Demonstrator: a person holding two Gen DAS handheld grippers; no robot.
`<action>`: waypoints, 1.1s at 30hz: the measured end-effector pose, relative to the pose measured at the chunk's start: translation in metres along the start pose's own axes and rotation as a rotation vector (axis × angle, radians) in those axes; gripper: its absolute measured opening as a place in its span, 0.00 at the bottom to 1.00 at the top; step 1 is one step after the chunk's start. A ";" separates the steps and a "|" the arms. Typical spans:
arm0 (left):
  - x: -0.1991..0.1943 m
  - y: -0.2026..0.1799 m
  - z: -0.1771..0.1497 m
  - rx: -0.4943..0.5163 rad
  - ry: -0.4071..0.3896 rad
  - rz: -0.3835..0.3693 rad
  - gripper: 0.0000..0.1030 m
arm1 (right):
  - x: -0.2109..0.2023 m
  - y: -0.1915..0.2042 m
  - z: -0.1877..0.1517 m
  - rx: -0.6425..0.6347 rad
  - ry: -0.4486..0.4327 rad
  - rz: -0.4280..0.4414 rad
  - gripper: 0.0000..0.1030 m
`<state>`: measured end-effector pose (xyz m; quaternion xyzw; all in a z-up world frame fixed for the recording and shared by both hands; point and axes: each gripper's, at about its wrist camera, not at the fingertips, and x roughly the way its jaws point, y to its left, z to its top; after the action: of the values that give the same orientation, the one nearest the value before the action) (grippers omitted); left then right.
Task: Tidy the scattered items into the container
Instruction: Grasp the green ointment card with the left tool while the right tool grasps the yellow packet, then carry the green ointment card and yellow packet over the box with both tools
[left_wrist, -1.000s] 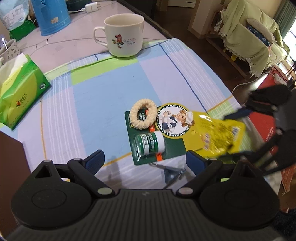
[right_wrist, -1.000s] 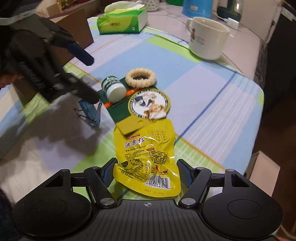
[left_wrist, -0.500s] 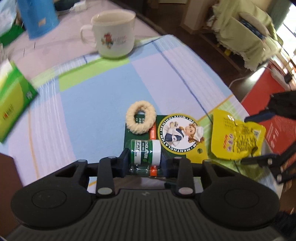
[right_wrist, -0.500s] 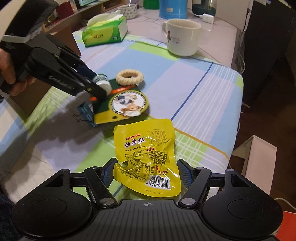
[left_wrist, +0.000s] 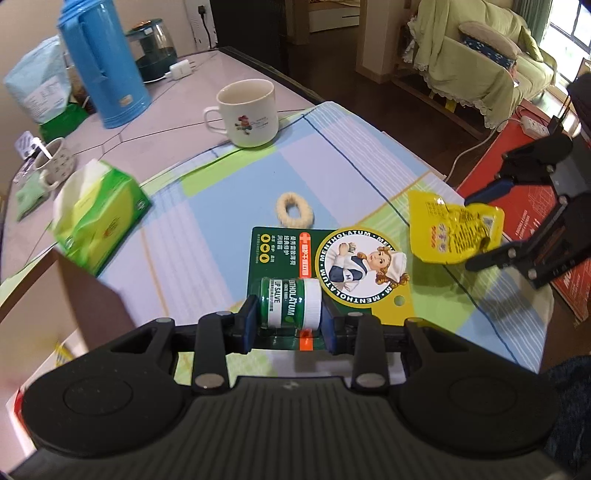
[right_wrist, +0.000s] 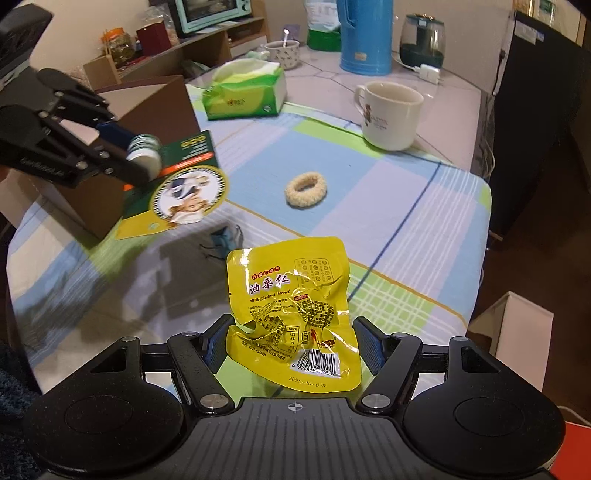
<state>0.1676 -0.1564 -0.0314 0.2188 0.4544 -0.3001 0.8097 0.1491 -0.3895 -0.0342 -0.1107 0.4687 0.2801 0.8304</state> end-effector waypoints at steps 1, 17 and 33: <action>-0.006 -0.001 -0.005 0.005 -0.001 0.006 0.29 | -0.003 0.003 0.000 -0.007 -0.003 -0.001 0.67; -0.085 0.011 -0.053 -0.017 -0.084 0.089 0.29 | -0.032 0.044 0.009 -0.089 -0.052 -0.005 0.67; -0.153 0.086 -0.112 -0.050 -0.076 0.245 0.29 | -0.029 0.102 0.072 -0.205 -0.096 0.047 0.67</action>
<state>0.0970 0.0200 0.0530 0.2409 0.4004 -0.1955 0.8622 0.1315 -0.2842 0.0367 -0.1708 0.3998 0.3509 0.8294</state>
